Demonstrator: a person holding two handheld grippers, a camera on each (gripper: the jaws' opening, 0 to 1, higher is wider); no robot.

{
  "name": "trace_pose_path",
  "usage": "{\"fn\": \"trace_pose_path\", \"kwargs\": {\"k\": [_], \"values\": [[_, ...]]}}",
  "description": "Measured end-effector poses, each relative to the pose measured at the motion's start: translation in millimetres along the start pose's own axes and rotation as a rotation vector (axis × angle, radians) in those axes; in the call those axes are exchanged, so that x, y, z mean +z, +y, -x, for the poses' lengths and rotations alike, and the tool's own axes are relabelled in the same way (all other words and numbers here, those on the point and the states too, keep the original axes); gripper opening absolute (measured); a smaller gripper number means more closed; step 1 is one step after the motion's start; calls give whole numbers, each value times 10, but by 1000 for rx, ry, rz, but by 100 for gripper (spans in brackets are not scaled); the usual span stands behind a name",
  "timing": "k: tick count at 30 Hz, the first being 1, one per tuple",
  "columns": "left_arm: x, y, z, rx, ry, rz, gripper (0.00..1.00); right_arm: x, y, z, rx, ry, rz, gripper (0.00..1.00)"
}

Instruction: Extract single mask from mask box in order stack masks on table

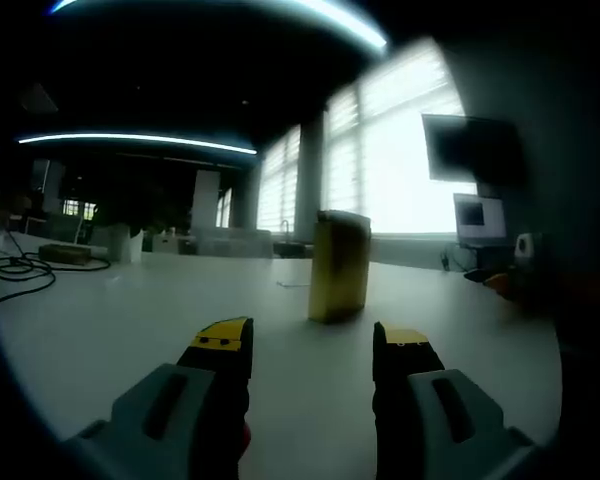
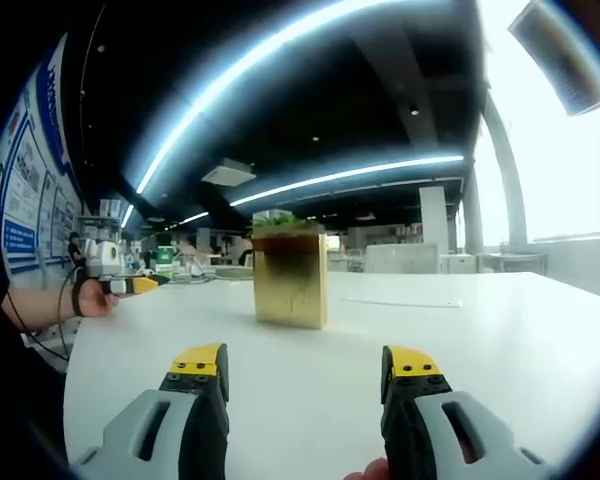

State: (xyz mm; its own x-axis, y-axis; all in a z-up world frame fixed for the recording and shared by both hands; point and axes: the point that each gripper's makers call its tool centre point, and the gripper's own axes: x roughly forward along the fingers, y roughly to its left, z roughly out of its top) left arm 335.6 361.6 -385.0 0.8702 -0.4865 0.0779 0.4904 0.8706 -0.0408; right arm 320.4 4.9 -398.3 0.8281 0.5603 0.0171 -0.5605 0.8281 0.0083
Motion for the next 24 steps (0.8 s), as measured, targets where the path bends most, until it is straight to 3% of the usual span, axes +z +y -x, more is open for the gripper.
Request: {"fn": "trace_pose_path", "kwargs": {"k": [24], "values": [[1, -14, 4, 0, 0, -1, 40, -11, -32, -5, -3, 4, 6, 57]]}}
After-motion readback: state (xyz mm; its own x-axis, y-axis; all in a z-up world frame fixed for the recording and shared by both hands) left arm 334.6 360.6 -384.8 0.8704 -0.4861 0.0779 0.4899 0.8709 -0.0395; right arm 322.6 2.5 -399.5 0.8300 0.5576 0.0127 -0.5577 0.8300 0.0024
